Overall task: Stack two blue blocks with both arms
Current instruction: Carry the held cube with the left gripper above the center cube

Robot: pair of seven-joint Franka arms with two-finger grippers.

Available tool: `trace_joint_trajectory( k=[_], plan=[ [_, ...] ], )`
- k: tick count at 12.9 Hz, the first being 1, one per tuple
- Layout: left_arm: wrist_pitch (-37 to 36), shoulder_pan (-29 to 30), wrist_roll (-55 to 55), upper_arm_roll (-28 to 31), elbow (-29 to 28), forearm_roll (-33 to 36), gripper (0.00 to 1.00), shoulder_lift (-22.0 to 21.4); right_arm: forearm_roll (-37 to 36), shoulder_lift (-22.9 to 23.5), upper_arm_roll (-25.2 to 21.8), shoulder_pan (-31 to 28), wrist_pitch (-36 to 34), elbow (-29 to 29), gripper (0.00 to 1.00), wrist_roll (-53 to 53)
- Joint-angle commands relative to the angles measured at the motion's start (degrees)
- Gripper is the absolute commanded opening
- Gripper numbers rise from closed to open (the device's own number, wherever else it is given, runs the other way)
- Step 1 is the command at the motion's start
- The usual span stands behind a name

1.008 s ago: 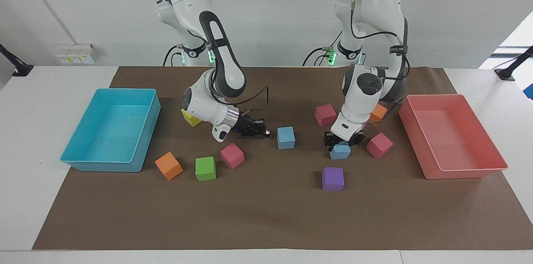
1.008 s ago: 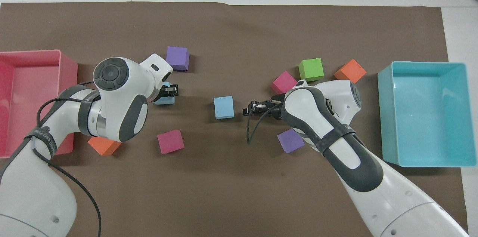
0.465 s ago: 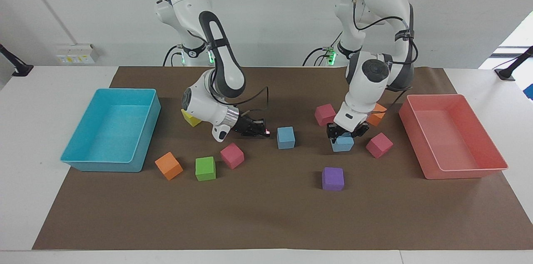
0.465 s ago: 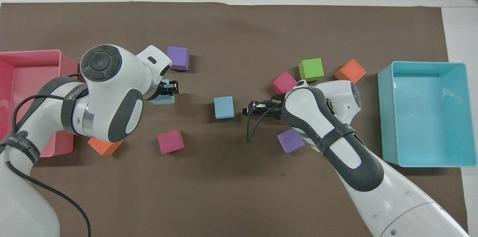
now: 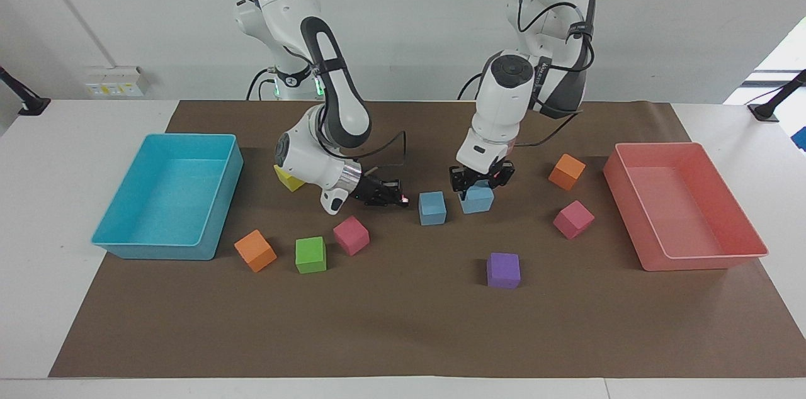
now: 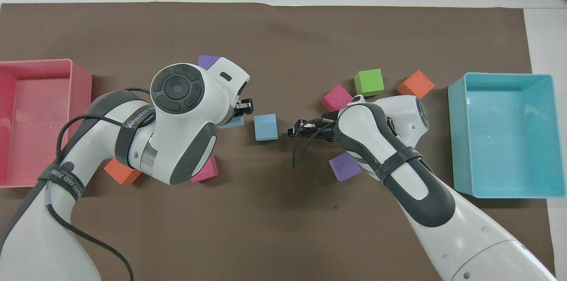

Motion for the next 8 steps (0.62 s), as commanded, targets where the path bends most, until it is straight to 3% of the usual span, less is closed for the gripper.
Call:
trace_joint_trajectory(
  k=[1, 8],
  plan=[
    [-0.3, -2.7, -1.3, 0.7, 3.3, 1.5, 0.00, 2.9, 2.4, -0.3, 0.5, -0.5, 1.2, -0.9, 0.00, -3.1],
    [1.9, -6.8, -1.3, 0.5, 6.4, 1.5, 0.00, 7.4, 2.4, -0.3, 0.5, -0.4, 1.3, -0.9, 0.00, -3.1]
  ],
)
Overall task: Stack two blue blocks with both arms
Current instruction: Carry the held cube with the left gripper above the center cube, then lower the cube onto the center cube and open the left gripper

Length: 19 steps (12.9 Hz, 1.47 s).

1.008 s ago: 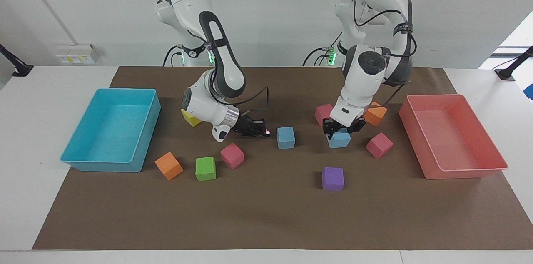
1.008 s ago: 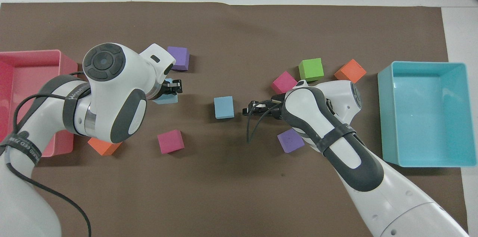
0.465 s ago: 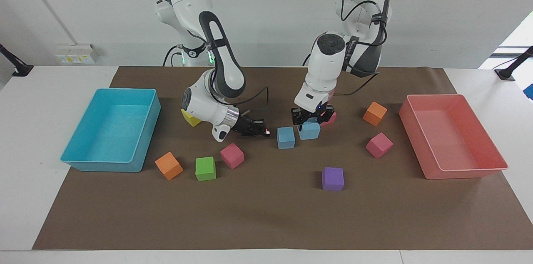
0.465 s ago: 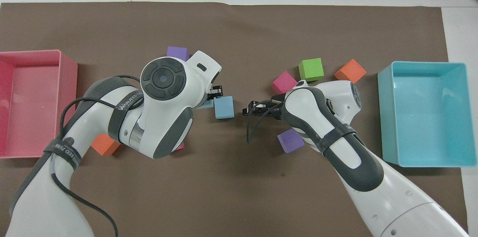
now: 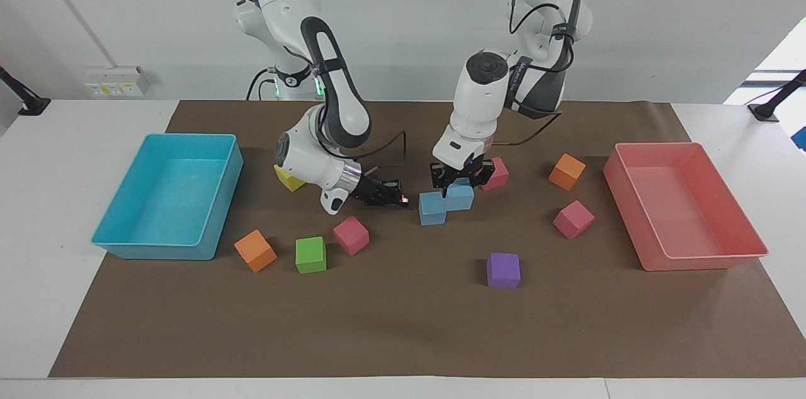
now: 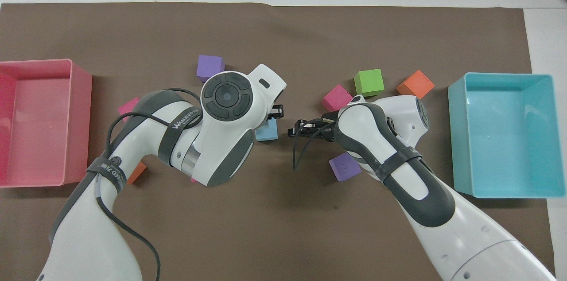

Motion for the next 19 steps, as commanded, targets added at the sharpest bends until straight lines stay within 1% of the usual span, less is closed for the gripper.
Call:
trace_joint_trajectory(
  k=[1, 5, 9, 13, 19],
  plan=[
    [1.4, -2.4, -1.0, 0.8, 1.4, 1.0, 0.00, 2.0, 2.4, -0.4, 0.4, -0.4, 1.3, -0.8, 0.00, -3.1],
    [1.4, -3.1, -1.1, 0.8, 0.1, 0.4, 0.00, 2.0, 2.4, -0.3, 0.5, -0.4, 1.3, -0.8, 0.00, -3.1],
    [1.2, -2.5, -1.0, 0.8, -0.1, 0.4, 0.00, 1.9, 2.4, -0.3, 0.5, -0.4, 1.3, -0.8, 0.00, -3.1],
    [1.0, -2.5, -1.0, 0.8, -1.5, 0.4, 0.00, 1.4, 2.4, -0.3, 0.5, -0.4, 1.3, -0.8, 0.00, -3.1],
    [0.8, -2.6, -1.0, 0.7, -1.8, 0.4, 0.00, 1.3, 2.4, -0.3, 0.5, -0.4, 1.3, -0.8, 0.00, -3.1]
  ],
)
